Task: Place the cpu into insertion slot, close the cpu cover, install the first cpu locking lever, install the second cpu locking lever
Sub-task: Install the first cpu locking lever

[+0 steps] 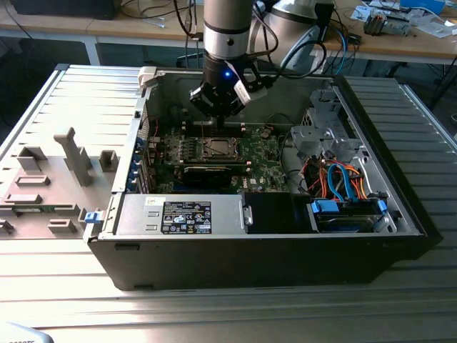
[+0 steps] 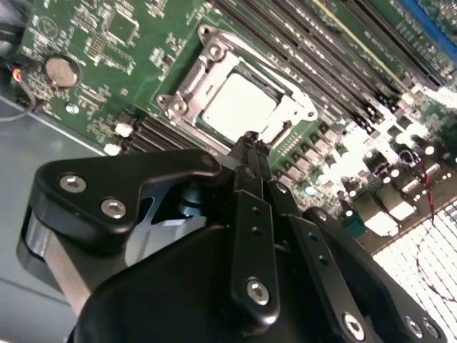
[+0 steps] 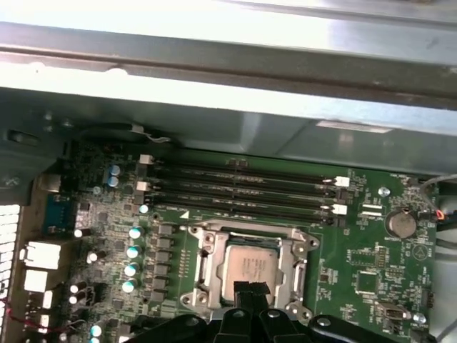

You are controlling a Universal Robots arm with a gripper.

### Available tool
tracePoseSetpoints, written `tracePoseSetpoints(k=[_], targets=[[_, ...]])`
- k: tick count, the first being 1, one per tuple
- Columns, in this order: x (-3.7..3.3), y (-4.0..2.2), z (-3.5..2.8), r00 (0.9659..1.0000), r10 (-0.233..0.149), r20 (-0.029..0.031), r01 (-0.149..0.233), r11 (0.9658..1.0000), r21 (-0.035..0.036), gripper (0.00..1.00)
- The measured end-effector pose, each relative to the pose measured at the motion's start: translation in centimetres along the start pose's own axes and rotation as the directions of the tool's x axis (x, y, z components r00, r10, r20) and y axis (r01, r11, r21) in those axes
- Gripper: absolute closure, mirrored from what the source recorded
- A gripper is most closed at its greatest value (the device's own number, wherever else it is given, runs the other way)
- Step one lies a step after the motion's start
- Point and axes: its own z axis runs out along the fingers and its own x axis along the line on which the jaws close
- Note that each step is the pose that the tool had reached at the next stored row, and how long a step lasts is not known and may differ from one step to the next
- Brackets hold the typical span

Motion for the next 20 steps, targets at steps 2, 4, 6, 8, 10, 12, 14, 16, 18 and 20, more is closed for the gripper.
tracePoseSetpoints(k=[2,4,6,8,10,12,14,16,18,20], targets=[[0.61,0.07,0.00,1.0000,0.000,0.0020,0.000,1.0000,0.0003,0.89],[1.35,0.16,0.01,1.0000,0.000,0.0039,0.000,1.0000,0.0004,0.89],[1.92,0.22,0.01,1.0000,0.000,0.0051,0.000,1.0000,0.0006,0.89],[2.57,0.29,0.02,1.0000,0.000,0.0062,0.000,1.0000,0.0007,0.89],[3.26,0.38,0.02,1.0000,0.000,0.0071,0.000,1.0000,0.0008,0.89],[3.84,0.47,0.03,1.0000,0.000,0.0077,0.000,1.0000,0.0009,0.89],[4.32,0.57,0.03,1.0000,0.001,0.0080,-0.001,1.0000,0.0009,0.89],[4.89,0.85,0.04,1.0000,0.001,0.0083,-0.001,1.0000,0.0010,0.89],[5.24,1.38,0.06,1.0000,0.002,0.0090,-0.002,1.0000,0.0011,0.89],[5.21,1.75,0.01,1.0000,0.001,0.0093,-0.001,1.0000,0.0011,0.89]])
